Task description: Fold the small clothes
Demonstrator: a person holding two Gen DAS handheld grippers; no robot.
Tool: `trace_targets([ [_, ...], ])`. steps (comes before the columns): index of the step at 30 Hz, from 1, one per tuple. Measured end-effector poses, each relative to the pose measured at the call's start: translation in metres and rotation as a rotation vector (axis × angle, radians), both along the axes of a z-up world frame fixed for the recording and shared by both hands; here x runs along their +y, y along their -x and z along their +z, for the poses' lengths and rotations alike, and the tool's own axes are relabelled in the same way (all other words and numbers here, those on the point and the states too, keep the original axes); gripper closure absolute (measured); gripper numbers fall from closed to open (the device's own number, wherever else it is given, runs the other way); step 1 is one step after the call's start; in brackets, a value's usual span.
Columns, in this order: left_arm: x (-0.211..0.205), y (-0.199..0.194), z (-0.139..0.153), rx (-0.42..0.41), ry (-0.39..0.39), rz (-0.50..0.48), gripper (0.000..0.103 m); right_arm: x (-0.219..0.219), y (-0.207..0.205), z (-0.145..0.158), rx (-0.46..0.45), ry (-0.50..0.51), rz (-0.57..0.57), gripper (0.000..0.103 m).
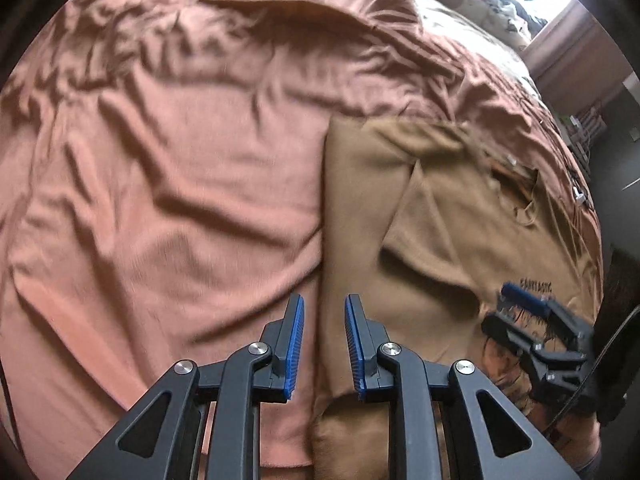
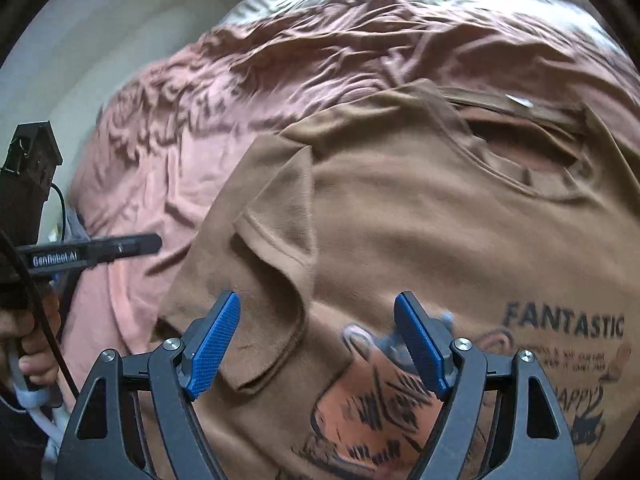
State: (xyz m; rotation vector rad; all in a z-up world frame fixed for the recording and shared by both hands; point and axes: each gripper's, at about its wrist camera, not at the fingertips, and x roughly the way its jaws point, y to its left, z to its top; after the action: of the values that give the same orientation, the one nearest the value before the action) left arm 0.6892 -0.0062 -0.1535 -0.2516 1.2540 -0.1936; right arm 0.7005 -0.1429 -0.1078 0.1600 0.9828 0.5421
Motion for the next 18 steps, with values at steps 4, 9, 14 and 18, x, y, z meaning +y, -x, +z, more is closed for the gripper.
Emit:
trace_targets([
  [4,0.001,0.010,-0.023,0.037,0.017,-0.013,0.081,0.029,-0.006,-0.005,-0.026,0.118,0.040,0.025],
  [9,0.001,0.015,-0.033,0.034,0.026,-0.035,0.081,0.050,-0.014,-0.016,-0.047,0.242,0.033,0.025],
  [14,0.006,0.014,-0.037,0.041,0.045,-0.035,0.081,0.067,-0.026,-0.017,-0.082,0.312,-0.004,0.036],
  [18,0.008,0.017,-0.037,0.031,0.040,-0.046,0.081,0.069,-0.040,-0.015,-0.087,0.319,-0.045,0.059],
])
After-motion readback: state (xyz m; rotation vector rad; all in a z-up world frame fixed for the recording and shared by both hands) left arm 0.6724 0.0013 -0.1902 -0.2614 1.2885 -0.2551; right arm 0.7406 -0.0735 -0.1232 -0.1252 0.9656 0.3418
